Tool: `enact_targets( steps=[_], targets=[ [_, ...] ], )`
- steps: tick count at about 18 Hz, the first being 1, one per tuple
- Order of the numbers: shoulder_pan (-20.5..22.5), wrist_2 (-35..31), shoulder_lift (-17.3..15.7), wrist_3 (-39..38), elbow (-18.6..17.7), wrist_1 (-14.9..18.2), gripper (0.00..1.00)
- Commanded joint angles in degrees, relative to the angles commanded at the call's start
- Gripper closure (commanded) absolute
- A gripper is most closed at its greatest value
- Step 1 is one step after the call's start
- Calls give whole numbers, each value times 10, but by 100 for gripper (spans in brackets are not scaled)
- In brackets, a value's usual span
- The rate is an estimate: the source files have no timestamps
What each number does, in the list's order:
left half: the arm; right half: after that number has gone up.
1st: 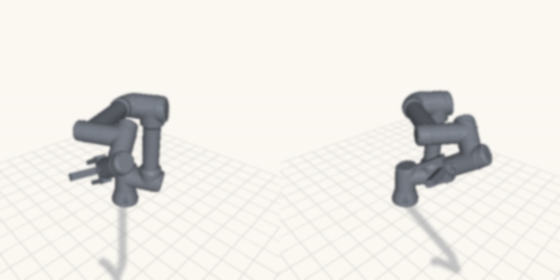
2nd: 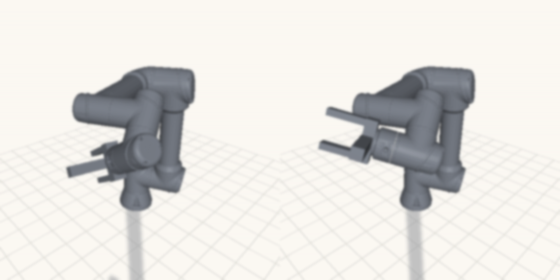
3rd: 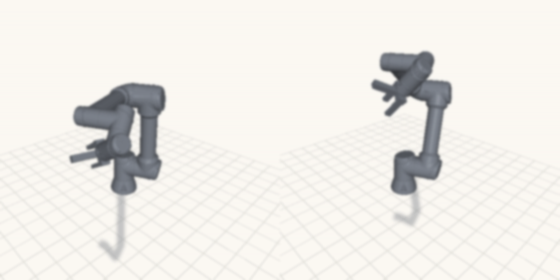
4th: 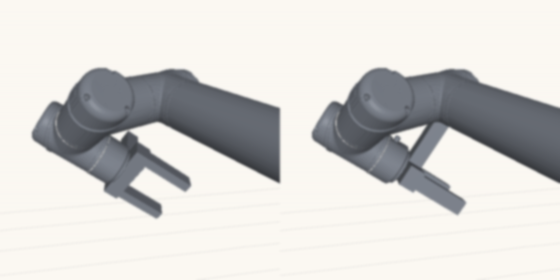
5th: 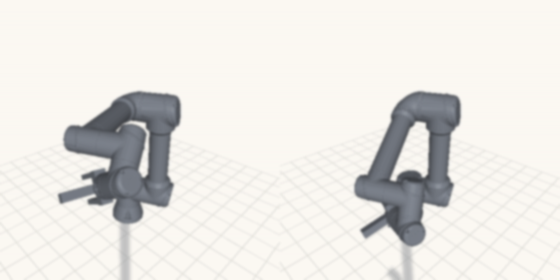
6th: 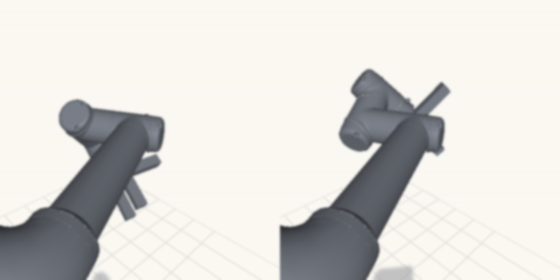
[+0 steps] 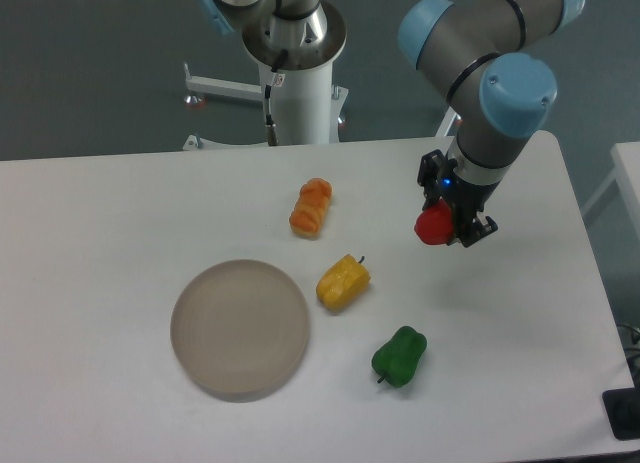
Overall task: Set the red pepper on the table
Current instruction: 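Lower the gripper holding the red pepper toward the table surface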
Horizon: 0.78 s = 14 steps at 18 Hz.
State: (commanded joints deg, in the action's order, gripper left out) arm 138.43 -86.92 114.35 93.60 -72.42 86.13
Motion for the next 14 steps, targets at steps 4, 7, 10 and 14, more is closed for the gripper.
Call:
enact_targets(
  steps=[4,7,10,14],
  targets=[
    [2,0,0,0,3,1,94],
    [6,0,3,1,4,0,94],
    [21,0,13,4,-3,-5,94],
    [50,2,11,46,-55,-35,94]
  ],
)
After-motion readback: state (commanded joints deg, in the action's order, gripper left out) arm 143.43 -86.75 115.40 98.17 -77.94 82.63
